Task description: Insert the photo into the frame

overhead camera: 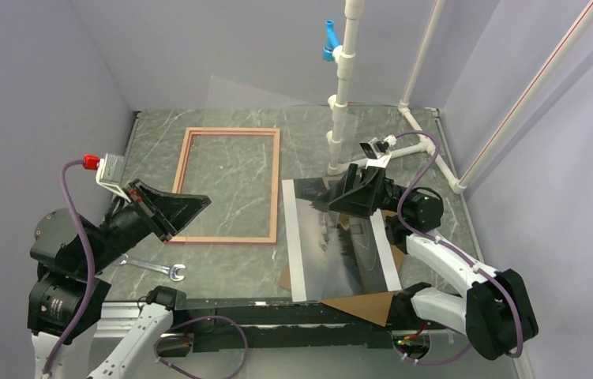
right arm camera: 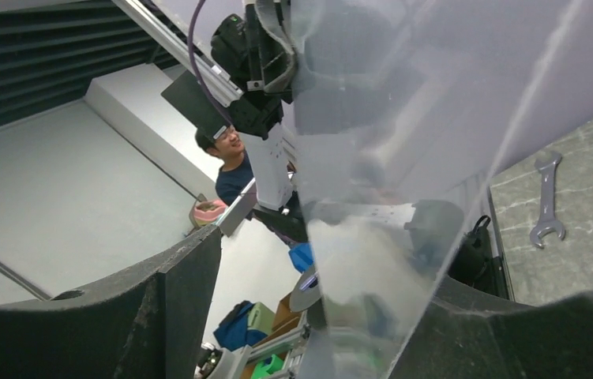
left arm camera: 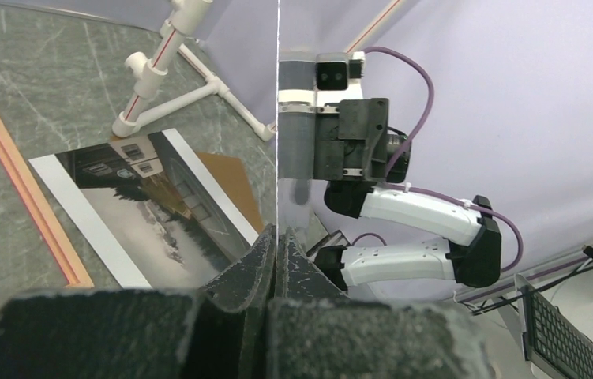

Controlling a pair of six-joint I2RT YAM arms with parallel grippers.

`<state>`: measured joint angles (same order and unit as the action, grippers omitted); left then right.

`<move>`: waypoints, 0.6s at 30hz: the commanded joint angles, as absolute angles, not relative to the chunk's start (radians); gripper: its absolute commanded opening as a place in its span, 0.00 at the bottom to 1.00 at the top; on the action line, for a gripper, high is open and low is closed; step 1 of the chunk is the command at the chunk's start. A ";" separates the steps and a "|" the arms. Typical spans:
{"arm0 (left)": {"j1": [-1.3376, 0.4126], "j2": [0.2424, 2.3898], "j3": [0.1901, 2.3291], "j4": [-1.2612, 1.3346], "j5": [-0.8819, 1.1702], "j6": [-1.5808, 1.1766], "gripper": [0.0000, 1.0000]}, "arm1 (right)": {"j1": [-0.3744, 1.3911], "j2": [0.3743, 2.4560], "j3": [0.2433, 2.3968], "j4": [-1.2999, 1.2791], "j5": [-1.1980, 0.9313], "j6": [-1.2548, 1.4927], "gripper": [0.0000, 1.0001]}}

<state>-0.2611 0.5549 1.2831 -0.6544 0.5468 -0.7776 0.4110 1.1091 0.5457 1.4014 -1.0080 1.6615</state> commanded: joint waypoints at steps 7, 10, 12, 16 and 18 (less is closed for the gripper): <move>-0.259 0.490 1.218 -0.554 0.427 -0.826 0.00 | 0.414 0.995 0.513 1.340 -0.997 1.612 0.70; -0.259 0.472 1.215 -0.556 0.391 -0.828 0.00 | 0.418 0.948 0.486 1.226 -0.991 1.551 0.74; -0.258 0.466 1.208 -0.555 0.381 -0.834 0.00 | 0.422 0.916 0.475 1.142 -0.991 1.513 0.74; -0.259 0.463 1.183 -0.542 0.382 -0.848 0.00 | 0.431 0.878 0.460 1.071 -0.986 1.481 0.73; -0.259 0.461 1.162 -0.525 0.395 -0.861 0.00 | 0.438 0.872 0.451 1.090 -0.974 1.496 0.71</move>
